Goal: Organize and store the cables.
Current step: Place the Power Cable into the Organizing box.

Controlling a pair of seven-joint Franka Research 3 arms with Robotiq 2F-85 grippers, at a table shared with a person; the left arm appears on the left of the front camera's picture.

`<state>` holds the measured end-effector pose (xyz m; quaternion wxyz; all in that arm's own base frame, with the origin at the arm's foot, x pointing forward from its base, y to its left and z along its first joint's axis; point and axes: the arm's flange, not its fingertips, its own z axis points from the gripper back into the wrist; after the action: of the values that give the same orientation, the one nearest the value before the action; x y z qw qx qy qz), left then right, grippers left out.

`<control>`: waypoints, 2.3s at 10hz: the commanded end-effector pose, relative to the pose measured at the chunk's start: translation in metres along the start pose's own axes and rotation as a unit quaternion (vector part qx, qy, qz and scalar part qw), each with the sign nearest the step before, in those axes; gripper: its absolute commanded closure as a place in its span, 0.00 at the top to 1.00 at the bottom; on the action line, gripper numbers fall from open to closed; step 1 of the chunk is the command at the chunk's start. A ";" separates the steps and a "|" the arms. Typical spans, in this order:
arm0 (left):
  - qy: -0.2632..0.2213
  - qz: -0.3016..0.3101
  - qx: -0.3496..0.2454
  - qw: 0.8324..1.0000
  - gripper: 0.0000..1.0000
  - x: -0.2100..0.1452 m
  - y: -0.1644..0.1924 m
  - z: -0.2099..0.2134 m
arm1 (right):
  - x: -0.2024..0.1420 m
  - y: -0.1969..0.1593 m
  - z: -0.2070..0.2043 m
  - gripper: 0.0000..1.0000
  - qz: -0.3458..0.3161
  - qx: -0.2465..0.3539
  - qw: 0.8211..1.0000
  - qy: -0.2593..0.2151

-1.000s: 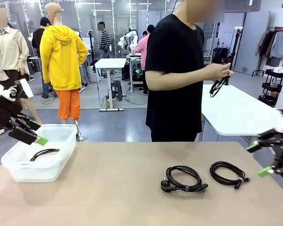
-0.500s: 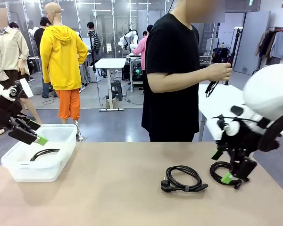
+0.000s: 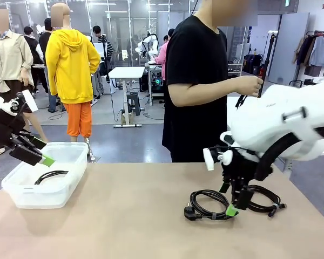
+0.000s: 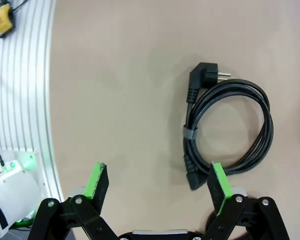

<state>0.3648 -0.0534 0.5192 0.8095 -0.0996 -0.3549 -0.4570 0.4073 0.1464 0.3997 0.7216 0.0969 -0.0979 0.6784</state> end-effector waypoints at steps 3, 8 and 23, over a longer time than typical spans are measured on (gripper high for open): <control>0.003 0.006 0.008 1.000 1.00 0.001 -0.001 0.001 | 0.005 -0.036 -0.065 1.00 -0.041 -0.001 0.999 0.032; 0.003 0.006 0.008 1.000 1.00 0.001 -0.001 0.001 | -0.004 -0.044 -0.091 1.00 -0.054 0.012 0.998 0.040; 0.003 0.006 0.008 1.000 1.00 0.001 -0.001 0.001 | -0.005 -0.044 -0.091 0.00 -0.050 0.013 0.998 0.032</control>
<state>0.3648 -0.0533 0.5194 0.8095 -0.0995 -0.3550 -0.4569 0.4519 0.1641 0.3104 0.7564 0.0895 -0.0607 0.6452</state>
